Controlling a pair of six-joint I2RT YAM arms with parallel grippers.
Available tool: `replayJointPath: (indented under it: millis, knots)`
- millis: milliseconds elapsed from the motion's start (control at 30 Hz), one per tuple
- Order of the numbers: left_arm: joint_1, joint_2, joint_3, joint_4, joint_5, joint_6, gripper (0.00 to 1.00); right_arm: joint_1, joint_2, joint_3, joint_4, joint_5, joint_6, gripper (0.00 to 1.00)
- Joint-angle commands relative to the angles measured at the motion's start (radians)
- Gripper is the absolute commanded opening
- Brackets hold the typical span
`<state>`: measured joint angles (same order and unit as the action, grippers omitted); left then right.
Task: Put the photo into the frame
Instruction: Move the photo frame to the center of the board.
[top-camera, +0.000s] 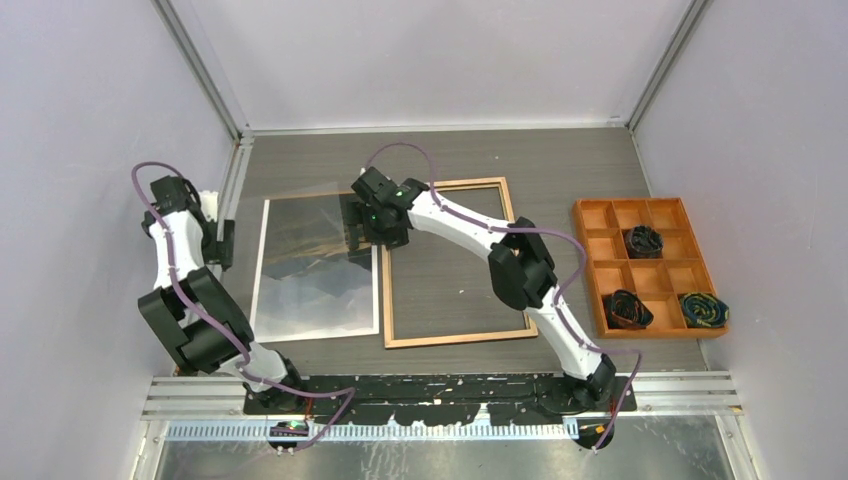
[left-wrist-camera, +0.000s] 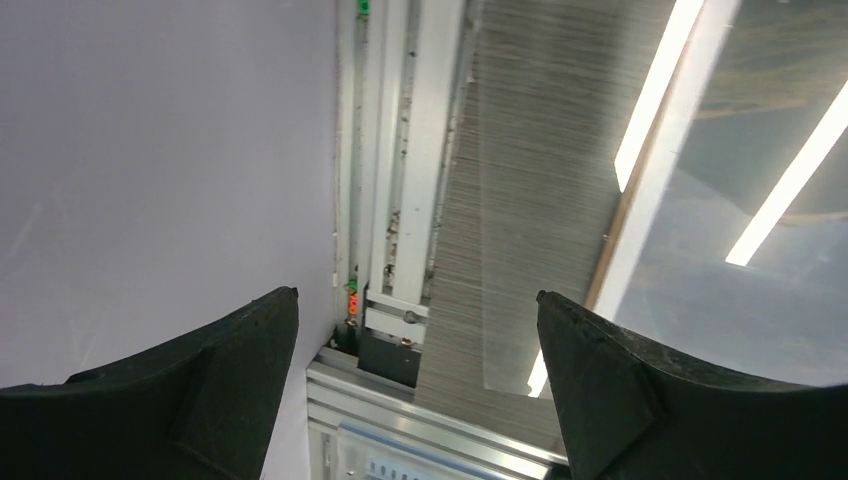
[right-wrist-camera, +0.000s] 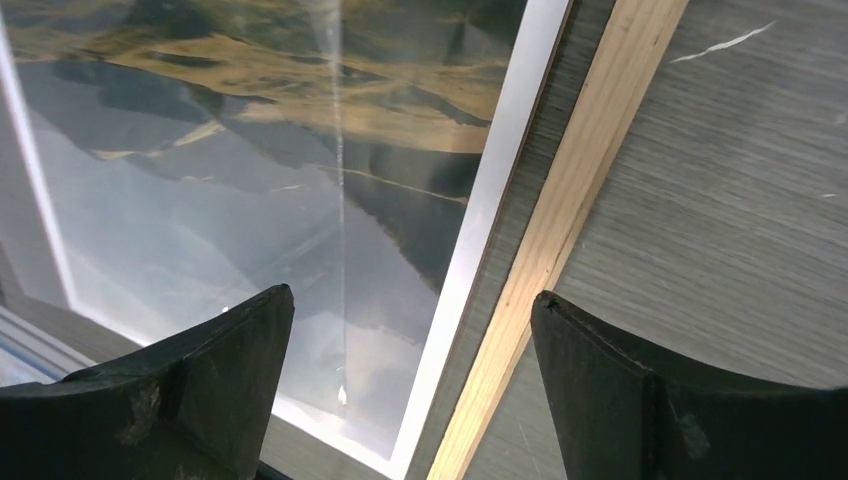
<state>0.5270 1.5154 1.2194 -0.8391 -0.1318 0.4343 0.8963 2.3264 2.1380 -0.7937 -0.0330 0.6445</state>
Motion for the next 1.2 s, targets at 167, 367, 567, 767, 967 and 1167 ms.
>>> replayJointPath:
  millis: [167,367,567,767,967,1167]
  knots:
    - [0.050,-0.021,-0.042,0.106,-0.055,0.067,0.90,0.001,0.038,0.005,0.070,-0.062,0.040,0.89]
    - [0.067,-0.005,-0.055,0.128,-0.062,0.077,0.90,0.001,-0.028,-0.043,0.107,-0.052,0.054,0.80]
    - [0.135,0.036,-0.034,0.147,-0.076,0.089,0.89,0.016,0.047,0.012,0.104,-0.082,0.074,0.78]
    - [0.173,0.048,-0.089,0.251,-0.144,0.149,0.89,0.015,0.092,0.006,0.099,-0.006,0.063,0.77]
    - [0.173,0.090,-0.131,0.314,-0.150,0.144,0.88,0.001,0.068,-0.059,0.082,0.108,0.050,0.77]
    - [0.141,0.129,-0.169,0.329,-0.115,0.112,0.88,-0.024,-0.007,-0.173,0.116,0.140,0.064,0.78]
